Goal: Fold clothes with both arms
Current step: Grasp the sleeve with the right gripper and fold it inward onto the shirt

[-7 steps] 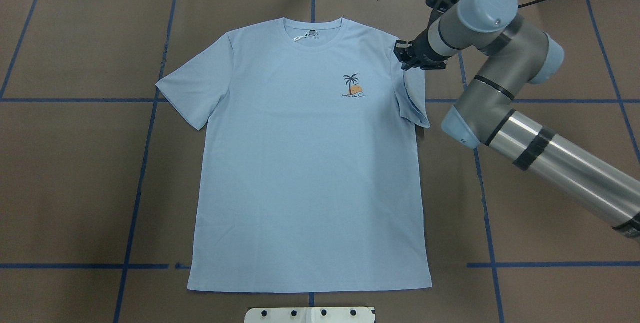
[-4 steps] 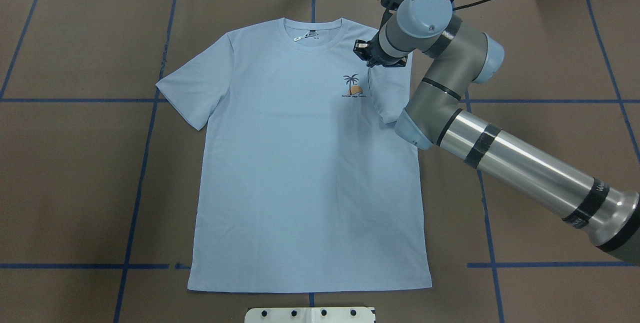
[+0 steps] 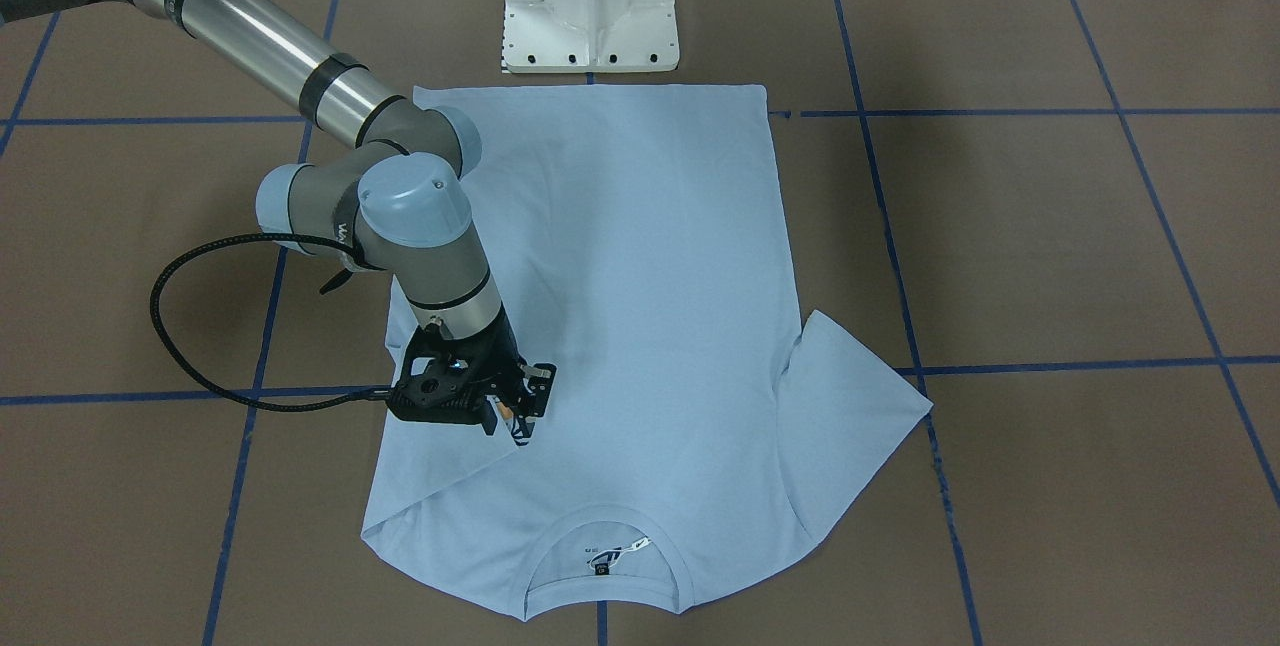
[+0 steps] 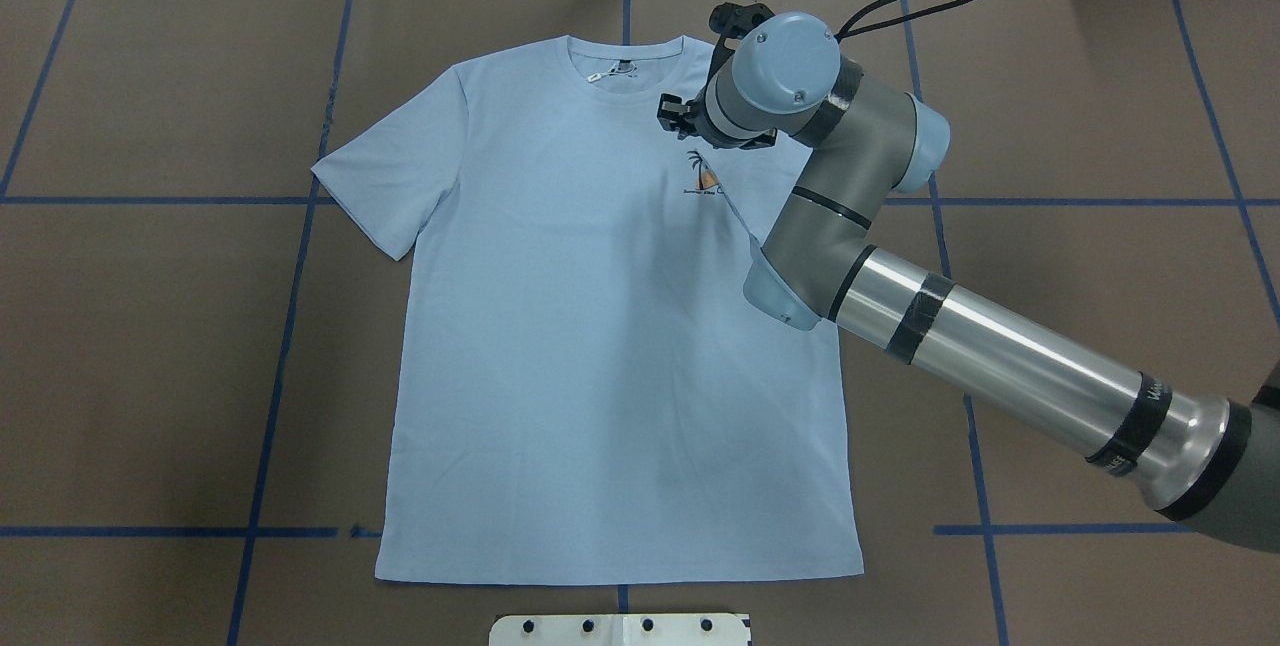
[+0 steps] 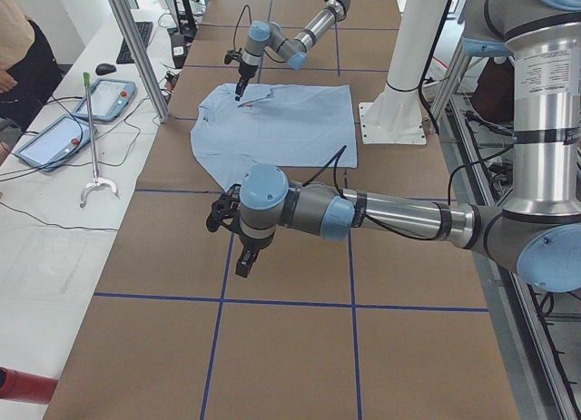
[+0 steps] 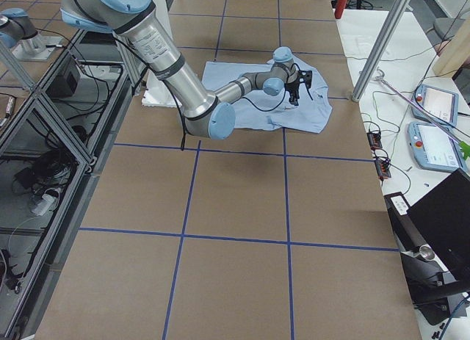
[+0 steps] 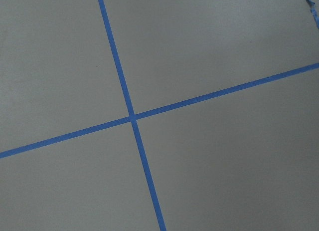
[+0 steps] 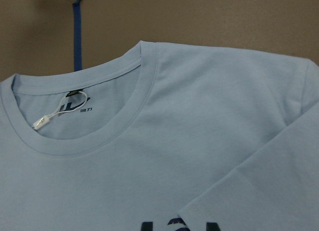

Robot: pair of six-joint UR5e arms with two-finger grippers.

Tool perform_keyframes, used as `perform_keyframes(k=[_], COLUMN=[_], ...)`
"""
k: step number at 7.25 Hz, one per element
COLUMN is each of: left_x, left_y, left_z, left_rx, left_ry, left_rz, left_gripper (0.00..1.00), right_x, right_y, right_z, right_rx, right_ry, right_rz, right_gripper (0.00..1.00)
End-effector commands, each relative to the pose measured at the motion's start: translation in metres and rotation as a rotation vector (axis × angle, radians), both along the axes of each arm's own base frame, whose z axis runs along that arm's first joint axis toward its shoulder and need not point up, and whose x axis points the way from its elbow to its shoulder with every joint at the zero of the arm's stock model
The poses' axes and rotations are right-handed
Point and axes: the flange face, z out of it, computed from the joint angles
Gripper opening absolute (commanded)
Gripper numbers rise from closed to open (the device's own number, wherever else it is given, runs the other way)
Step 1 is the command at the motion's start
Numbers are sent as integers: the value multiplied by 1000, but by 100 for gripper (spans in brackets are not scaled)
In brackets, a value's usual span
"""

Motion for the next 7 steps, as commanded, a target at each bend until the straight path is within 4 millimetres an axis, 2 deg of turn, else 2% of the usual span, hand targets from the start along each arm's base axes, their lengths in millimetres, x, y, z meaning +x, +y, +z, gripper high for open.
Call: perform_keyframes(k=[1, 2, 3, 4, 5, 6, 7], left_x=[2, 9, 45, 107, 171, 239, 267], left_y=[-7, -31, -56, -96, -143, -152, -169], left_z=[-1, 1, -13, -39, -71, -83, -94], left_rx=[9, -44, -93, -161, -196, -241, -241], left_ry=[16, 67, 142, 183, 215, 231, 227], left_rz=[-43, -97, -94, -87, -73, -46, -95], left_gripper=[100, 100, 100, 100, 100, 100, 100], right_x=[11, 19, 33, 57, 82, 99, 110], right_y=[18, 28, 41, 57, 73, 82, 83], right_z=[-19, -18, -11, 6, 9, 12, 21], right_rx=[19, 9, 16, 28, 43, 51, 47], right_ry=[-41, -55, -66, -71, -91, -100, -93], right_rz=[-7, -36, -48, -41, -40, -36, -27], right_gripper=[100, 100, 100, 100, 100, 100, 100])
